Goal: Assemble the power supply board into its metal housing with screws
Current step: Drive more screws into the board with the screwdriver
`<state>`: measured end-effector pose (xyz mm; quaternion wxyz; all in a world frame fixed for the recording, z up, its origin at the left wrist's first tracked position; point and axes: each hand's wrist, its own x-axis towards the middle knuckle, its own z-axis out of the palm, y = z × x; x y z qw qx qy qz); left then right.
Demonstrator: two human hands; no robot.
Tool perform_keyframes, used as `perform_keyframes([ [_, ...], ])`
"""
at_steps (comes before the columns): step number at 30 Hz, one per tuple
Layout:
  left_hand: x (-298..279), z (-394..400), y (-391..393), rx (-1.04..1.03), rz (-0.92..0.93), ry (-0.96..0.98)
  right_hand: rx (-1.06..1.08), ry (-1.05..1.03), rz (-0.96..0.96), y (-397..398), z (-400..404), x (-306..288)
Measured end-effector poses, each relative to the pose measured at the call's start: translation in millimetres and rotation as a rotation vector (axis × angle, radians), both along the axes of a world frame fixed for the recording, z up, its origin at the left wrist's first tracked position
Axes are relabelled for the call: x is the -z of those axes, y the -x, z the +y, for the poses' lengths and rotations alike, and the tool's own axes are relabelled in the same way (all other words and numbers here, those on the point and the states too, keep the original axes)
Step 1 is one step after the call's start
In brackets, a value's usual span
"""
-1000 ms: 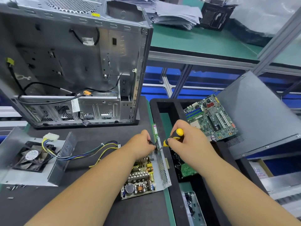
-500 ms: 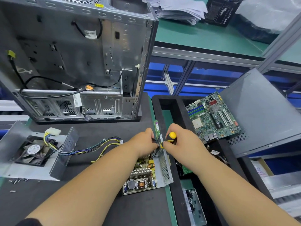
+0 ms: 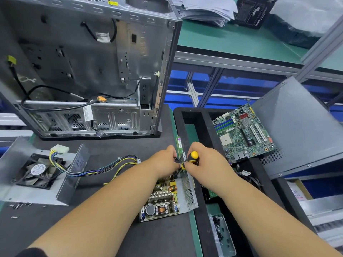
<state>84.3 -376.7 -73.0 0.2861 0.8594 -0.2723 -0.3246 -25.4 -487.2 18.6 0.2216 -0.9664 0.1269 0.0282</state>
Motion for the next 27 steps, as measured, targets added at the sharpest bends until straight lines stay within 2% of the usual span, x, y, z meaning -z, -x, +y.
perform_keyframes([
  [17,-4.2,0.5,1.6,-0.004,0.008,-0.023,-0.09,0.071,0.09,-3.5,2.4,-3.8],
  [27,-6.4,1.3,3.6,-0.037,0.045,0.004,-0.311,0.468,0.286,-19.1,20.4,-23.7],
])
